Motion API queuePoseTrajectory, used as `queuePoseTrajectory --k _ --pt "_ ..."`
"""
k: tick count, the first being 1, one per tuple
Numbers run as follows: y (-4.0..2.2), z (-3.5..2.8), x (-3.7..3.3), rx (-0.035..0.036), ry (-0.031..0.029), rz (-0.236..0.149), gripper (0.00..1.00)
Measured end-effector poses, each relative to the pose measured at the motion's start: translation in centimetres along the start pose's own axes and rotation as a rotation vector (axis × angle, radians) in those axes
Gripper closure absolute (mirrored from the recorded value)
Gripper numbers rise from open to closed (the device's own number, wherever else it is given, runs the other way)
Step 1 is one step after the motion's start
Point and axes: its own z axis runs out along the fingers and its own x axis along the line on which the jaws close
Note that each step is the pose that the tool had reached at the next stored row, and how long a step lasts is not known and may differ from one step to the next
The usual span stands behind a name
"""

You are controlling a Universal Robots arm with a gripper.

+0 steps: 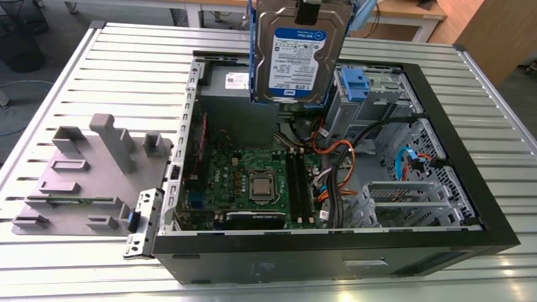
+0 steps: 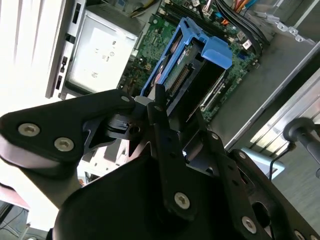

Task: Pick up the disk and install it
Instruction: 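Pick up the disk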

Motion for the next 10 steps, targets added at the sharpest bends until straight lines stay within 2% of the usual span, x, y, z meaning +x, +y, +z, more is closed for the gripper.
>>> queuePoseTrajectory --k 10 --pt "-0.15 -0.04 2.57 0.0003 0.0034 0.000 0.65"
